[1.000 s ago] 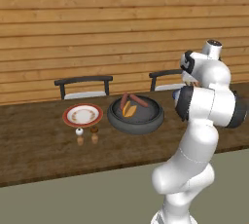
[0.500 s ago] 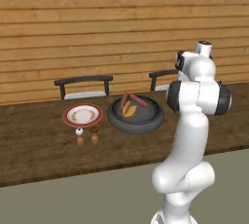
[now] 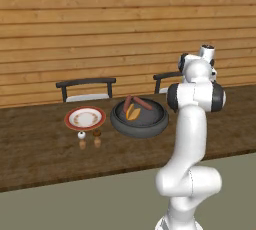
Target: Place one bun and one sausage from the bowl on each plate.
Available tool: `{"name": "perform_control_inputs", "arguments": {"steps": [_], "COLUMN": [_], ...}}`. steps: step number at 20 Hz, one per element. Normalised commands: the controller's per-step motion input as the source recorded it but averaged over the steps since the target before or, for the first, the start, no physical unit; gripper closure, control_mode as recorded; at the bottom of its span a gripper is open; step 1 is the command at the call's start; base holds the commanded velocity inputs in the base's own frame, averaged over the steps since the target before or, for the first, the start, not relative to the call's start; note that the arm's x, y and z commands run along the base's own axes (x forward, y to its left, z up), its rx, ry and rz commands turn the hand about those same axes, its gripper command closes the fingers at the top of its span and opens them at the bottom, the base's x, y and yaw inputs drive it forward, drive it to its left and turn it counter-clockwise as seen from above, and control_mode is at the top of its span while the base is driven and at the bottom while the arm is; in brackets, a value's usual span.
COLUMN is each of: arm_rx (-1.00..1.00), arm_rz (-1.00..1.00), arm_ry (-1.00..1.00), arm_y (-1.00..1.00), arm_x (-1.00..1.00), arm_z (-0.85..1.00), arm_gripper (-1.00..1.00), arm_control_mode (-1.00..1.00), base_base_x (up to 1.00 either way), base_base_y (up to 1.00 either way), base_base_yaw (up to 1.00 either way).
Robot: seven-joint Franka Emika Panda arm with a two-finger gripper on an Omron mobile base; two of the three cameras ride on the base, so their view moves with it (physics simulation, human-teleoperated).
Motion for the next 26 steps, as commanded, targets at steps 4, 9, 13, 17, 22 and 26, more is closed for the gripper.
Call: {"name": "perform_control_inputs", "arguments": {"steps": [4,9,13,17,22,26], "arm_rx": [0.00,-0.01,0.00,0.00,0.00,0.00], "arm_rz": [0.08,0.02,0.03,0.01,0.02,0.00], "arm_ry": [0.00,0.01,0.00,0.00,0.00,0.00], "arm_y": [-0.04,0.01,0.00,-0.01,-0.02,0.00], "arm_x": [0.23,0.02,0.10,0.30,0.35,0.05], "arm_z": [-0.38,-0.64,-0.36,-0.04,-0.16,-0.15], "arm_gripper": [1.00,1.00,1.00,1.00,1.00,-1.00], "arm_control_mode": [-1.00,-1.00,-1.00,-1.00,-1.00,-1.00], "base_base_x": [0.00,0.00,0.00,0.00,0.00,0.00], "base_base_y": [0.00,0.00,0.00,0.00,0.00,0.00], "base_base_yaw": [0.00,0.00,0.00,0.00,0.00,0.00]}}
